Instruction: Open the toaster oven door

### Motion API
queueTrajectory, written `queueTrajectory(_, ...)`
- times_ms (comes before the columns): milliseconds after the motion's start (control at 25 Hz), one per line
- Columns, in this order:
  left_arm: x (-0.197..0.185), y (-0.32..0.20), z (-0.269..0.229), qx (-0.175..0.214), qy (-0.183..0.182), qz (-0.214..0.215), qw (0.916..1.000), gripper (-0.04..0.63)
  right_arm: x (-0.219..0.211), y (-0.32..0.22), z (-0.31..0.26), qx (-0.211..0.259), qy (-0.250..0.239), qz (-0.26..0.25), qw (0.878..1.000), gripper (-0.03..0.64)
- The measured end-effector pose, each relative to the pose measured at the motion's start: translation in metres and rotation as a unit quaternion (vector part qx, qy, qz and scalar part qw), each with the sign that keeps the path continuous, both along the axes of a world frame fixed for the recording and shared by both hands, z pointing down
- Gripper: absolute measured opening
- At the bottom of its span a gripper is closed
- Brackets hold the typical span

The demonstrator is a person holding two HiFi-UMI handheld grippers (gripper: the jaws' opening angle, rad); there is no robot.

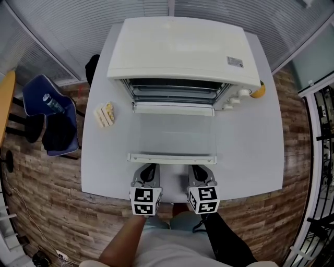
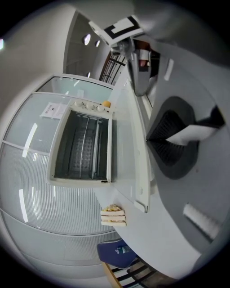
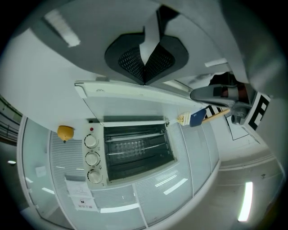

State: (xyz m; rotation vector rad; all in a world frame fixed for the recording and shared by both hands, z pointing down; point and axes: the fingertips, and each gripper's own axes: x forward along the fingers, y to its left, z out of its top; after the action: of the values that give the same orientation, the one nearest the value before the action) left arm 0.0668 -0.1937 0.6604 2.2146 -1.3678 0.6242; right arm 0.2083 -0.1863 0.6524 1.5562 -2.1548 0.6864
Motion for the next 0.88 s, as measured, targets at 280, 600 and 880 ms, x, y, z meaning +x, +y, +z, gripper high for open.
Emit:
queueTrajectory(280, 0.005, -0.002, 0.001, 0.008, -0.010, -0.004, 0.9999, 0.057, 0.011, 0.007, 0.007, -0.001, 0.039, -0.019, 0.999, 0.003)
queueTrajectory(600, 0.002, 0.010, -0.008, 0.028, 0.000, 0.021, 0.9994, 0.057, 0.018, 0.015, 0.004, 0.001, 0.050, 0.015, 0.999, 0.003)
queueTrajectory(880, -0.012, 0.027, -0.045, 0.069, 0.008, 0.044, 0.9966, 0.057, 0.012, 0.038, -0.041, 0.053, 0.066, 0.035, 0.996, 0.002)
